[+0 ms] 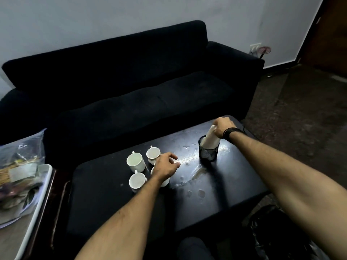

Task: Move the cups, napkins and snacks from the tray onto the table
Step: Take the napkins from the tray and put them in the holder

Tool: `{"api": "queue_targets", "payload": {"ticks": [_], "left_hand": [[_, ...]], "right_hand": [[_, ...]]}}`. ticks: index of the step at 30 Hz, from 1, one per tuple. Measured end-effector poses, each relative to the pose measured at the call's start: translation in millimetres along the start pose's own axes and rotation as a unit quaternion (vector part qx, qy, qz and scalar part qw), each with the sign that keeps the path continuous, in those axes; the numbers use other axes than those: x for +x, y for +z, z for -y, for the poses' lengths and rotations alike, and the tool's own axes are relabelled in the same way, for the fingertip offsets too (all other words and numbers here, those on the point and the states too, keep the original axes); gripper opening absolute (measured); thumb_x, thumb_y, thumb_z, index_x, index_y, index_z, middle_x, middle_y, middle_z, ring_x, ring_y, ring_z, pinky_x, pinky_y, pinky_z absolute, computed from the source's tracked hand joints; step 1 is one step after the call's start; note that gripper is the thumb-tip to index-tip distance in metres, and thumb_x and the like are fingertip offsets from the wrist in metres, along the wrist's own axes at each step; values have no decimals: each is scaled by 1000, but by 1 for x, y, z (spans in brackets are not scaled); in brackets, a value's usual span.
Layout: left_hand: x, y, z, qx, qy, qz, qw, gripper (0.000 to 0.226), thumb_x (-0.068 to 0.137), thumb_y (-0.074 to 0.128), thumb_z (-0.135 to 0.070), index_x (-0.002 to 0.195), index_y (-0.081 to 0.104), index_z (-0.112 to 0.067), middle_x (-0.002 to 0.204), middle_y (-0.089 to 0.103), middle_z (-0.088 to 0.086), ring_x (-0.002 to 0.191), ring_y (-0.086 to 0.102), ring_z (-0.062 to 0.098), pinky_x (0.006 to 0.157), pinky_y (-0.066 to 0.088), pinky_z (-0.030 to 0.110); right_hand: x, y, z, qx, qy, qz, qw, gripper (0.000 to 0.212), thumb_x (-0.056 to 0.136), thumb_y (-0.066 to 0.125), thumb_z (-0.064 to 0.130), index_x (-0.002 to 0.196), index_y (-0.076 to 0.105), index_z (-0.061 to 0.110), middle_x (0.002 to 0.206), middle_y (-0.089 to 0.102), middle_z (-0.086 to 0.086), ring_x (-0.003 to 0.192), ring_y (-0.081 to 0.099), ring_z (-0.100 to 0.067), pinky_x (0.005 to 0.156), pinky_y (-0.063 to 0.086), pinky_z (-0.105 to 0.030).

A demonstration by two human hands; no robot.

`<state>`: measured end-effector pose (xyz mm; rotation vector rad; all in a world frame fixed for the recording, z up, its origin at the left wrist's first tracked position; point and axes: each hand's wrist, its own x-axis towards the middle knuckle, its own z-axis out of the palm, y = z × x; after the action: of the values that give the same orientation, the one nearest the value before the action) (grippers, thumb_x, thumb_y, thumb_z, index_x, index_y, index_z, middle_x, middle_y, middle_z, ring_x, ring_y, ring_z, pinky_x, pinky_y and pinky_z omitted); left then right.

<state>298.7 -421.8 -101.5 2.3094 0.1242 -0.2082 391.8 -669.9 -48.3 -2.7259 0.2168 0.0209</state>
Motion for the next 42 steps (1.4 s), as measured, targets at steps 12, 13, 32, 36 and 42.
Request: {"api": "queue_targets", "payload": {"ticks": [12,13,32,36,42], "left_hand": [[1,8,2,86,47,-4,995,31,82,69,-22,112,64,-18,105,60,5,101,60,22,92,50,39],[1,8,2,93,50,-7,994,33,82,69,-22,114,63,-19,106,60,4,103,59,22,92,50,39],[-63,-98,21,187,21,-83,979,57,80,66,-31,133,47,-23,128,50,6,122,50,29,101,43,40],[-94,-147,53,203,-33,-119,971,62,81,66,-36,137,43,-21,132,48,9,124,48,31,102,43,42],[-141,-215,127,217,-118,-166,955,74,84,66,-45,145,35,-17,141,42,12,130,45,32,106,40,42]], "right_hand": [[3,33,-8,-86,-34,5,996,36,83,56,9,117,47,7,121,57,-19,115,54,-39,88,48,-46],[2,34,-8,-95,-30,-1,995,40,82,58,11,120,45,7,124,54,-18,117,51,-38,91,46,-47],[-65,40,127,-82,-233,-14,969,75,87,61,35,149,22,14,157,22,-8,143,20,-29,114,24,-46],[-97,59,189,-92,-290,45,952,74,89,59,42,149,24,16,159,16,-7,144,19,-30,114,24,-49],[-149,92,280,-113,-375,115,913,71,91,56,48,149,28,18,159,18,-6,144,20,-29,114,27,-48]]}}
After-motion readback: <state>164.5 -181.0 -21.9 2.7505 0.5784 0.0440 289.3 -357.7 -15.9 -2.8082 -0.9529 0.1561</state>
